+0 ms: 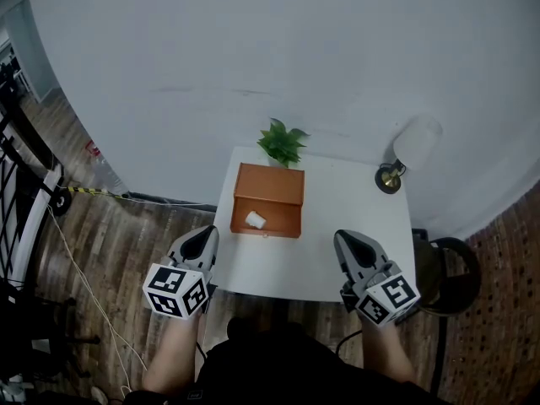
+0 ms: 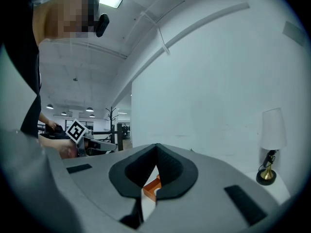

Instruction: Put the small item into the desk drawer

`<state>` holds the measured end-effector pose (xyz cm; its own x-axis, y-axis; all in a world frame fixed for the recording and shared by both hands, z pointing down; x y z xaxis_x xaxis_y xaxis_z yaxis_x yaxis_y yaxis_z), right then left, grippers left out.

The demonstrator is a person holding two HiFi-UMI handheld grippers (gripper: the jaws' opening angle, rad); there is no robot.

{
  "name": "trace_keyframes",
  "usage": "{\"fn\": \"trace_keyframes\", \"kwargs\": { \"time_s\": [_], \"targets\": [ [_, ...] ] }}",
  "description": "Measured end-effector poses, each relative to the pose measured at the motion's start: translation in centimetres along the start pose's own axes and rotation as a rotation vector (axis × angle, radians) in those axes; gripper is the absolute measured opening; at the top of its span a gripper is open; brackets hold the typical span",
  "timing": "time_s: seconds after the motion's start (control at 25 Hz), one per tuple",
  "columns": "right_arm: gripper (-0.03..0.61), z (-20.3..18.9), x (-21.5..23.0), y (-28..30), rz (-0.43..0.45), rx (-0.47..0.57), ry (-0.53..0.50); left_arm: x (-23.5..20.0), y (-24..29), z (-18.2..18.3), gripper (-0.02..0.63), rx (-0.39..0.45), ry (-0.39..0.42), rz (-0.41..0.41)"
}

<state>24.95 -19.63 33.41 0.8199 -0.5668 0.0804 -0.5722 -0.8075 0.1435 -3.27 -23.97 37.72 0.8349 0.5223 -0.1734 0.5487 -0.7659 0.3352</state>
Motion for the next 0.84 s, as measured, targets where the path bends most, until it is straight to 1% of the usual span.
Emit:
{"fn": "trace_keyframes", "kwargs": {
  "time_s": [0.56, 0.84],
  "targets": [
    [0.003, -0.03, -0.52, 0.22, -0.028, -0.009, 0.008, -0.54, 0.12, 0.16, 0.003, 0.002, 0.01, -0.023],
    [0.003, 0.0, -0.87, 0.79, -0.021, -0.013, 0.007, -1.02, -0.16, 0.16, 0.003, 0.002, 0.007, -0.016]
  ]
}}
Point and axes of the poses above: the fingertips, and each gripper's own axes: y forward along the fingers, x to its right, z out of its top, the point moved 4 cm from there along -y, backward along the fingers, and after that the axes turned 7 degrees about -x, right-handed, at the moved point
